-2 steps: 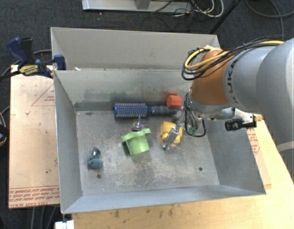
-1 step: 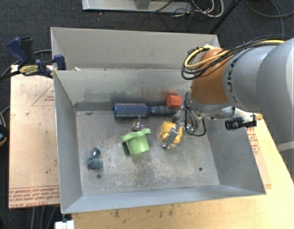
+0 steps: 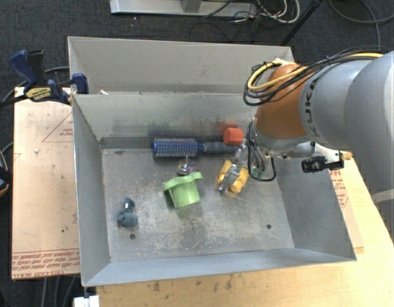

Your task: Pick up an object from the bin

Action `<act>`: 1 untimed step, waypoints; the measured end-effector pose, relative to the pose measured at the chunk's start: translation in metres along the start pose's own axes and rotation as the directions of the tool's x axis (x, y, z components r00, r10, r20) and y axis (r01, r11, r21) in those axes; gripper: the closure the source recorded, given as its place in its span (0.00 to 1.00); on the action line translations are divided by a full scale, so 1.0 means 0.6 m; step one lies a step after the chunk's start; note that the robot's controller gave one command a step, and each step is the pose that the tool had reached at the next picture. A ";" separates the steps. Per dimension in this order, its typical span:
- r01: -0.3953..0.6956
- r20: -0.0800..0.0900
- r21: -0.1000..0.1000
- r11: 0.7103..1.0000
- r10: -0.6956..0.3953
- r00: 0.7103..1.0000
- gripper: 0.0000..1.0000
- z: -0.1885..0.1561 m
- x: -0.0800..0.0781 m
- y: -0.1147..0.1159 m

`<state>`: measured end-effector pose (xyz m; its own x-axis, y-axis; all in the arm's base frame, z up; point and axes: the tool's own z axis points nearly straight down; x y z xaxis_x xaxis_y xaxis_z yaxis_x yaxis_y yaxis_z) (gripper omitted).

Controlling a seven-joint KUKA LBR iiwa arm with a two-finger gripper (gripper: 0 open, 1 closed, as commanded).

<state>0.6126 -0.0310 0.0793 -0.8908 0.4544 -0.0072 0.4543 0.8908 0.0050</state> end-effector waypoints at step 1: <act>0.002 -0.004 0.002 1.000 -0.002 1.000 1.00 -0.021 -0.001 0.002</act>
Offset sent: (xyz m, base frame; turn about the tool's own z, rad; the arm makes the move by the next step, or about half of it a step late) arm 0.0000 0.0001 0.0118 0.0000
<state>0.6136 -0.0304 0.0917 -0.8918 0.4524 -0.0036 0.4524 0.8918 0.0025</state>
